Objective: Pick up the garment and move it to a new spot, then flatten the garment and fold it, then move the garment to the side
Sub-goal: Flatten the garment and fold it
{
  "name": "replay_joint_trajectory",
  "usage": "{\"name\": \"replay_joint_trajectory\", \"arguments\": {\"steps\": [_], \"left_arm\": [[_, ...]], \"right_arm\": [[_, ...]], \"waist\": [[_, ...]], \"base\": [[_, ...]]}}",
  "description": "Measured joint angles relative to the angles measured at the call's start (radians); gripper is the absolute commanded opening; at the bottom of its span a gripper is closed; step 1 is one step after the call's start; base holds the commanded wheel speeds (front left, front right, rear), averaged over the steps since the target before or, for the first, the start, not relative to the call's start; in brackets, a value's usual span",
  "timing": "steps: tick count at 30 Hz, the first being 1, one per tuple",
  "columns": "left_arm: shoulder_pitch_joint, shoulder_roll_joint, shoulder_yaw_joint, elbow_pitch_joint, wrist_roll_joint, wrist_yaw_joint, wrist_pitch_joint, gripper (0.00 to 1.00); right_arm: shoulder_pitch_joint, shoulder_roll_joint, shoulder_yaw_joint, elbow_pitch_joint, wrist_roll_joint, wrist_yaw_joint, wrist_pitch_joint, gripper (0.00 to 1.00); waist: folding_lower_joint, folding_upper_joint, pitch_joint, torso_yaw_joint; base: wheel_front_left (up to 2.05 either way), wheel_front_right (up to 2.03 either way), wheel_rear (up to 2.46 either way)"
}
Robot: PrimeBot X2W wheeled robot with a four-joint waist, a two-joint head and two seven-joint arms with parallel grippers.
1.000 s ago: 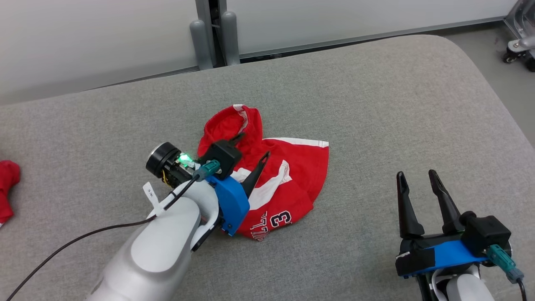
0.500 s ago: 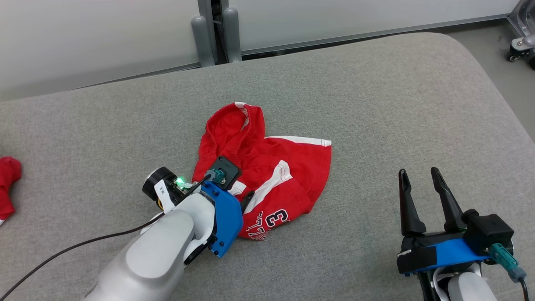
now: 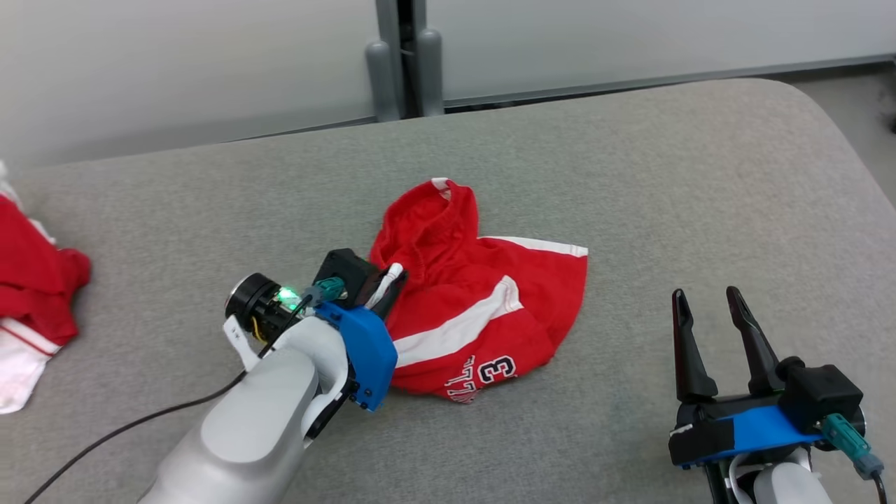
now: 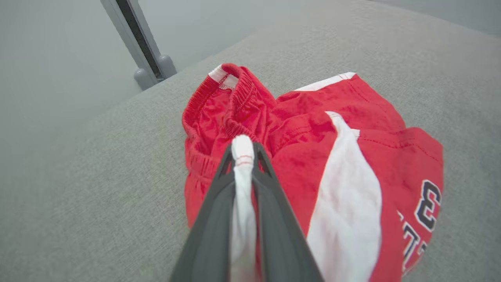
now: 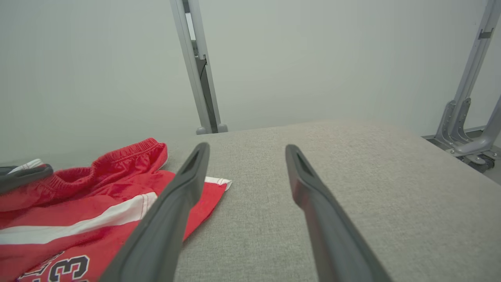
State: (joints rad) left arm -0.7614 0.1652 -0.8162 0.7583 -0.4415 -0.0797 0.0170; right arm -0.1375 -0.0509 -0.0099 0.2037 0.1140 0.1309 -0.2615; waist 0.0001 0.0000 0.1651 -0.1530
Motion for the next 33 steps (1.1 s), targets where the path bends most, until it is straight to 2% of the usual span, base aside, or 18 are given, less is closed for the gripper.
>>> {"name": "replay_joint_trajectory", "arguments": {"steps": [5,13,20,27,28,29,33], "left_arm": [[0.052,0.014,0.043,-0.016,-0.035,0.038,-0.081,0.0],[0.204,0.067,0.134,-0.082,-0.101,0.133,-0.206,0.0],[0.388,0.117,0.219,-0.137,-0.172,0.202,-0.257,0.0],[0.508,0.128,0.234,-0.188,-0.193,0.224,-0.267,0.0],[0.514,0.128,0.238,-0.196,-0.193,0.227,-0.267,0.33],[0.52,0.128,0.241,-0.204,-0.193,0.231,-0.27,1.0],[0.522,0.131,0.264,-0.255,-0.171,0.245,-0.276,1.0]], "right_arm": [[0.016,0.0,0.002,0.001,-0.001,0.0,0.0,1.0],[0.026,0.001,0.008,0.002,-0.001,0.0,0.0,1.0],[0.035,0.001,0.01,0.002,-0.001,0.0,0.0,1.0],[0.037,0.0,-0.002,0.005,-0.015,0.0,0.0,1.0],[0.037,0.0,-0.001,0.005,-0.015,0.0,0.0,1.0],[0.037,0.001,0.001,0.006,-0.015,0.0,0.0,1.0],[0.039,0.001,0.004,0.007,-0.016,0.0,0.0,1.0]], "waist": [[-0.0001,0.0,-0.021,0.057],[-0.0001,0.0,-0.047,0.147],[-0.0001,0.0,-0.056,0.178],[-0.0001,0.0,-0.061,0.195],[-0.0002,0.0,-0.063,0.197],[-0.0002,0.0,-0.065,0.199],[-0.0001,0.0,-0.072,0.204]], "base": [[0.0,0.0,0.0],[0.0,0.0,0.0],[0.0,0.0,0.0],[0.0,0.0,0.0],[0.0,0.0,0.0],[0.0,0.0,0.0],[0.0,0.0,0.0]]}}
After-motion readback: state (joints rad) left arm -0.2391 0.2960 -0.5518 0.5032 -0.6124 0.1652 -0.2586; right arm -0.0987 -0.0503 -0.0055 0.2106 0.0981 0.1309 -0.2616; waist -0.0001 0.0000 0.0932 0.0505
